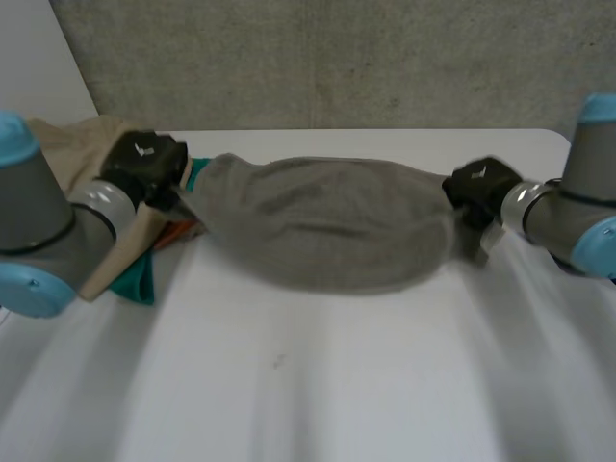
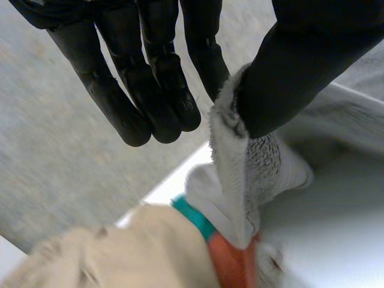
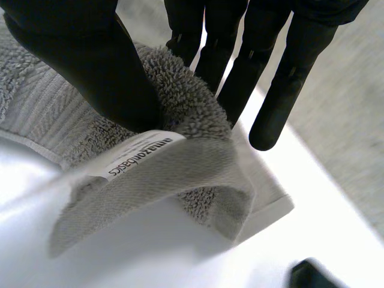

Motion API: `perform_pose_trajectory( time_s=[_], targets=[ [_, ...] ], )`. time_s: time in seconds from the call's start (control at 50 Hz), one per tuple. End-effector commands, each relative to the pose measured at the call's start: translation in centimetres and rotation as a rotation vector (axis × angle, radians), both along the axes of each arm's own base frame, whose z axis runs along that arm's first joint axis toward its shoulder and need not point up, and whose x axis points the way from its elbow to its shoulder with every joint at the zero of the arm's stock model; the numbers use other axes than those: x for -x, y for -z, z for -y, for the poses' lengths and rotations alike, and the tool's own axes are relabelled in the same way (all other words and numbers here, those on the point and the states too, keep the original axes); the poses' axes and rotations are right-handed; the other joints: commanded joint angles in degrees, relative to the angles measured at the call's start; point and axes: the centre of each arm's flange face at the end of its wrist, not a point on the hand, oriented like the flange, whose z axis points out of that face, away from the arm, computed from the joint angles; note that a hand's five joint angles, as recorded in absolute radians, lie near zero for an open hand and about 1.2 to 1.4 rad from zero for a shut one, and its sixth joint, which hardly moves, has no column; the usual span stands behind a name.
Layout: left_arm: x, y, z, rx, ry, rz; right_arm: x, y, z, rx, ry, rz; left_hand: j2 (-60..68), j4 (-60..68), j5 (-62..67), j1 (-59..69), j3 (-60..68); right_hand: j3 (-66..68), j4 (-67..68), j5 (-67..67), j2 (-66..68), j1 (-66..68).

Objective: Fold the laundry.

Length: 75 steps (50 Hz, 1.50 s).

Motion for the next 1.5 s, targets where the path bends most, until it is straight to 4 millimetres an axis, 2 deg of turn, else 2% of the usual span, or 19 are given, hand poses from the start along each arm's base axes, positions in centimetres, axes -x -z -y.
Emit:
perform_pose_trajectory(
  time_s=[0.02,0.06,0.08,0.12,0.16,0.22,0.28,0.36,0.4,0.44,0.46,0.54,0.62,0.68,0.76,0.8,0.88,1.28,1.5],
  targets=[
    [0.4,1.7,0.1,-0.015,0.012,0.027,-0.1,3.5,2.1,0.018,0.087,0.014,11.47,11.32,13.50,13.82,11.89,9.97,9.45,11.32,10.92,14.11],
    [0.5,1.3,-0.1,-0.006,0.016,0.024,-0.1,3.6,2.5,0.046,0.103,0.030,11.47,11.32,13.50,13.82,11.89,-6.78,-7.30,-5.43,-5.83,-2.64],
    [0.6,1.0,-0.2,0.000,0.019,0.020,0.1,3.7,2.8,0.071,0.120,0.042,11.47,11.32,13.50,13.82,11.89,-22.19,-22.71,-20.84,-21.24,-18.05],
    [0.7,0.8,-0.3,0.005,0.022,0.019,0.1,3.9,2.9,0.087,0.128,0.051,11.47,11.32,13.50,13.82,11.89,-35.74,-36.26,-34.39,-34.79,-31.60],
    [0.7,0.5,-0.5,0.011,0.026,0.014,0.1,3.7,2.9,0.113,0.129,0.054,11.47,11.32,13.50,13.82,11.89,-47.51,-48.03,-46.16,-46.56,-43.37],
    [0.8,0.3,-0.7,0.013,0.029,0.011,0.2,3.1,2.3,0.112,0.131,0.058,11.47,11.32,13.50,13.82,11.89,-51.27,-51.79,-49.92,-50.32,-47.13],
    [0.7,0.2,-0.8,0.011,0.027,0.007,0.7,1.6,1.2,0.103,0.132,0.075,11.47,11.32,13.50,13.82,11.89,-50.61,-51.13,-49.26,-49.66,-46.47],
    [0.5,-0.1,-0.9,0.012,0.026,-0.002,1.1,-0.6,-1.0,0.095,0.108,0.089,11.47,11.32,13.50,13.82,11.89,-42.89,-43.40,-41.53,-41.94,-38.75],
    [0.3,-0.2,-0.9,0.013,0.023,-0.007,1.1,-2.0,-2.6,0.102,0.070,0.078,11.47,11.32,13.50,13.82,11.89,-37.17,-37.68,-35.81,-36.22,-33.03],
    [0.2,-0.4,-0.8,0.015,0.019,-0.012,1.1,-2.5,-3.8,0.089,0.043,0.063,11.47,11.32,13.50,13.82,11.89,-30.63,-31.15,-29.28,-29.68,-26.49],
    [0.1,-0.6,-0.8,0.018,0.014,-0.017,1.0,-2.7,-5.1,0.064,0.025,0.046,11.47,11.32,13.50,13.82,11.89,-26.42,-26.94,-25.07,-25.48,-22.29],
    [-0.2,-1.2,-0.7,0.023,0.008,-0.037,1.0,-1.6,-7.8,-0.046,0.000,0.010,11.47,11.32,13.50,13.82,11.89,-15.49,-16.00,-14.13,-14.54,-11.35],
    [-0.4,-1.7,-0.8,0.023,0.005,-0.055,0.5,-0.3,-10.3,-0.150,-0.035,-0.018,11.47,11.32,13.50,13.82,11.89,-10.07,-10.59,-8.72,-9.13,-5.94],
    [-0.4,-1.8,-0.8,0.021,0.008,-0.063,0.5,0.3,-10.8,-0.179,-0.044,-0.032,11.47,11.32,13.50,13.82,11.89,-10.57,-11.08,-9.21,-9.62,-6.43],
    [-0.5,-2.0,-0.9,0.020,0.012,-0.069,0.1,1.8,-10.0,-0.166,-0.058,-0.024,11.47,11.32,13.50,13.82,11.89,-13.58,-14.10,-12.23,-12.64,-9.45],
    [-0.5,-2.0,-0.9,0.020,0.013,-0.070,-0.2,2.8,-9.4,-0.150,-0.065,-0.010,11.47,11.32,13.50,13.82,11.89,-22.65,-23.16,-21.29,-21.70,-18.51],
    [-0.6,-2.0,-0.8,0.020,0.012,-0.070,-1.1,4.0,-8.2,-0.090,-0.077,0.011,11.47,11.32,13.50,13.82,11.89,-30.58,-31.10,-29.23,-29.63,-26.44],
    [-0.8,-2.1,-0.3,0.034,0.008,-0.068,-4.2,6.4,-3.9,0.033,-0.122,0.037,11.47,11.32,13.50,13.82,11.89,-30.42,-30.94,-29.07,-29.47,-26.28],
    [-0.6,-2.1,0.2,0.039,0.011,-0.068,-5.6,6.8,-2.0,0.147,-0.133,0.013,11.47,11.32,13.50,13.82,11.89,-27.56,-28.08,-26.21,-26.61,-23.42]
  ],
)
